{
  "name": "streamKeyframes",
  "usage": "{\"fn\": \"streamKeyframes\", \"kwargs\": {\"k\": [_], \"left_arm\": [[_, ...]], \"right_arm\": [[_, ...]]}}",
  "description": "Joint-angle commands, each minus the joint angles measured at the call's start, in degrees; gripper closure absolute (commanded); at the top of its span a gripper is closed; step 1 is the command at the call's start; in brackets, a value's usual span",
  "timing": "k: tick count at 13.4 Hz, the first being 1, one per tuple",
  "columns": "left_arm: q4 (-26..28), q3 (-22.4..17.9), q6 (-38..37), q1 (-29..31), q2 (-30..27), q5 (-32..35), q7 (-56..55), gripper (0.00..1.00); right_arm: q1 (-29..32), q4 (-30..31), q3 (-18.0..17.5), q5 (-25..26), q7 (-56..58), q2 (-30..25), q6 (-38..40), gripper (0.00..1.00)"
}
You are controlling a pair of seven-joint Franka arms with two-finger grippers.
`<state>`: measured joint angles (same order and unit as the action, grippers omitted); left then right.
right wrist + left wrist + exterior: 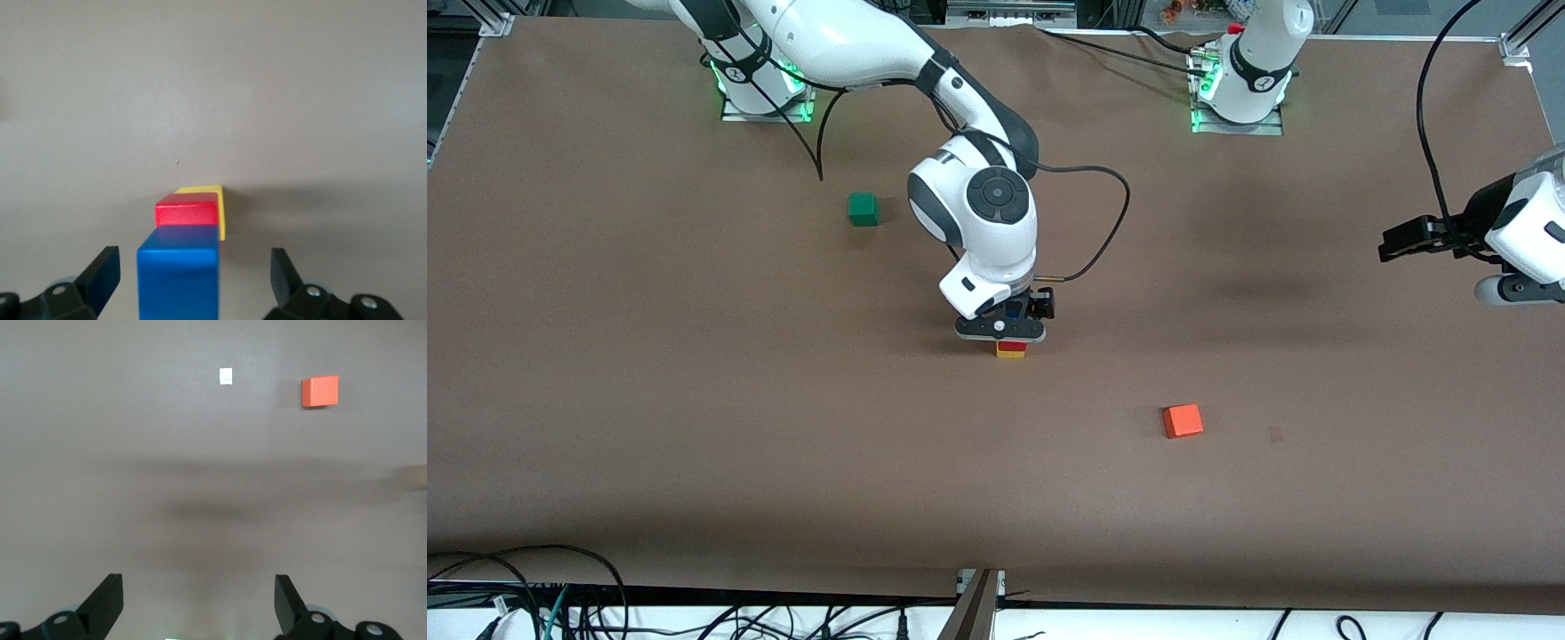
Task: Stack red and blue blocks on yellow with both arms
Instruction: 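Open the right gripper and lift it away from the stack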
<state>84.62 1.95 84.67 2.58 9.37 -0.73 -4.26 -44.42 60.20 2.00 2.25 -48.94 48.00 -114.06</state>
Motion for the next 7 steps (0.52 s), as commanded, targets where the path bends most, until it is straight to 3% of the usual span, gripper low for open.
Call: {"fn": "streamKeyframes", "kwargs": {"k": [1,4,7], "left_arm": [[-0.4,0.1,0.1,0.3,0.0,-0.5,1.0,0.00],[-0.4,0.1,0.1,0.3,0.0,-0.6,1.0,0.00],[-0.4,0.1,0.1,0.3,0.0,-0.6,1.0,0.00]], "right_arm": [[5.5,0.4,-0.3,-1.1,0.1,-9.3,5.7,0.00],[15.4,0.8,-0.5,-7.8,3.0,-15.6,12.6,0.00],[22.5,3.6,-0.4,-9.2,12.4,-23.2,24.2,0.00]]}}
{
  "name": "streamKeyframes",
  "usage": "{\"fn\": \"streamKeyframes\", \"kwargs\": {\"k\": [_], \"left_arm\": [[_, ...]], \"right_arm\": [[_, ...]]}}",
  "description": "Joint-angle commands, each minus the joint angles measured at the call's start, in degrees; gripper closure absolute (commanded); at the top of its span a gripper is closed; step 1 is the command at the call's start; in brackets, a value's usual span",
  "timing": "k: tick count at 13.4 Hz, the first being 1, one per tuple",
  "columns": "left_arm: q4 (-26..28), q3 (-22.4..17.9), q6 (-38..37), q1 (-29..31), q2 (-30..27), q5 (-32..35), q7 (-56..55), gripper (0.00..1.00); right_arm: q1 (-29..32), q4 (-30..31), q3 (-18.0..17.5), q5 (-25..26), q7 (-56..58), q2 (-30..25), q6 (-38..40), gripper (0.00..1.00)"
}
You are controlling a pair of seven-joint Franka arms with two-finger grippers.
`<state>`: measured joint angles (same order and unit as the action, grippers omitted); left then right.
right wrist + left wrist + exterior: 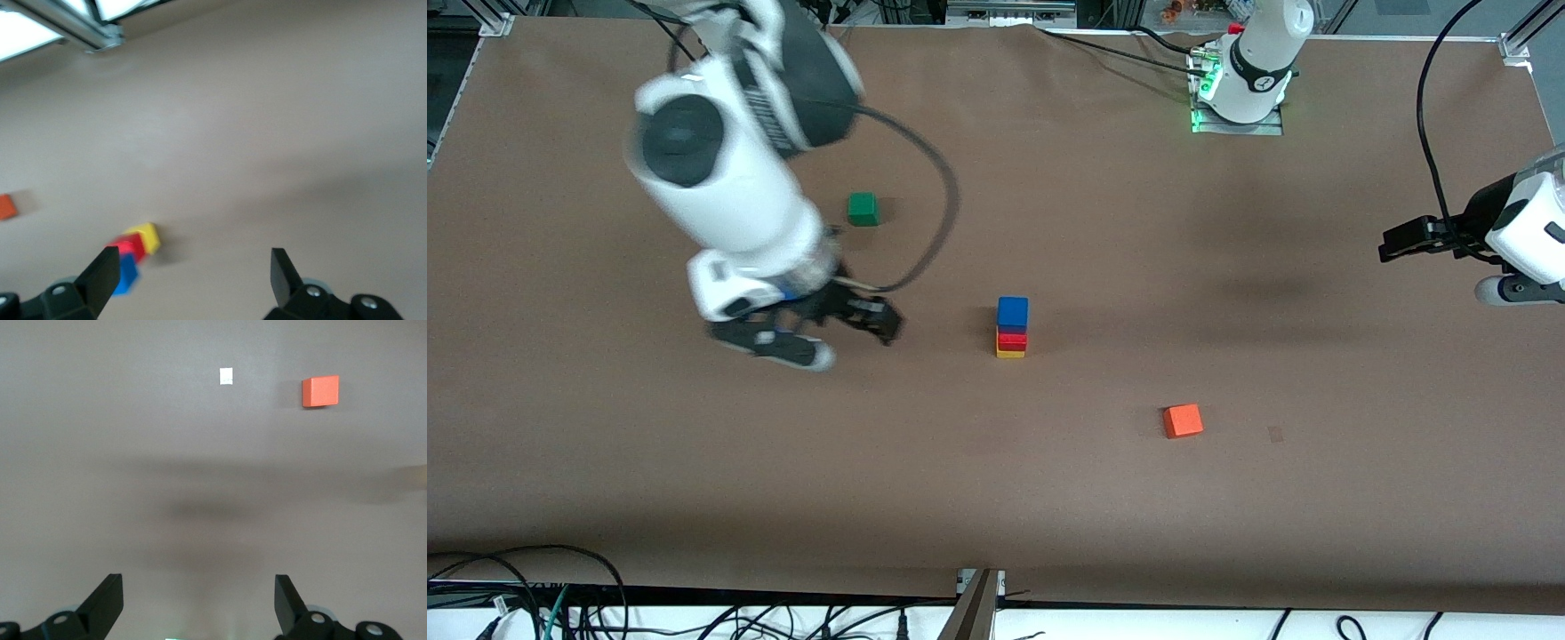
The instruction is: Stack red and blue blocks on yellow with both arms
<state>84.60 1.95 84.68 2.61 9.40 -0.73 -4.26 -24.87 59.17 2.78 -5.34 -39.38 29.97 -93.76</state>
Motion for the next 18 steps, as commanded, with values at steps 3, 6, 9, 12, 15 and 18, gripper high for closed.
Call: {"fn": "streamKeyframes", "kwargs": {"k": [3,6,9,12,15,18], "left_arm": [[-0.4,0.1,0.1,0.3,0.0,-0.6,0.9,0.00],[-0.4,0.1,0.1,0.3,0.0,-0.6,0.9,0.00],[-0.4,0.1,0.1,0.3,0.1,-0.6,0.9,0.00],[-0.4,0.2,0.1,0.3,0.2,-0.6,0.9,0.00],[-0.4,0.2,0.1,0.3,0.2,-0.6,0.9,0.00],[-0.4,0.1,0.1,0.3,0.2,-0.6,0.9,0.00]], "right_arm": [[6.1,18.6,2.9,-4.1,12.3,-17.3,5.4,0.00],[7.4,30.9,9.1,-4.1,23.5,-28.1,5.8,0.00],[13.6,37.1,8.2,-2.2,30.0,-32.9,6.0,0.00],[21.3,37.5,1.8,1.6,33.4,-32.4,5.5,0.00],[20.9,36.0,1.3,4.5,34.2,-31.5,5.3,0.00],[20.5,33.8,1.3,4.8,34.3,-30.3,5.6,0.00]]}}
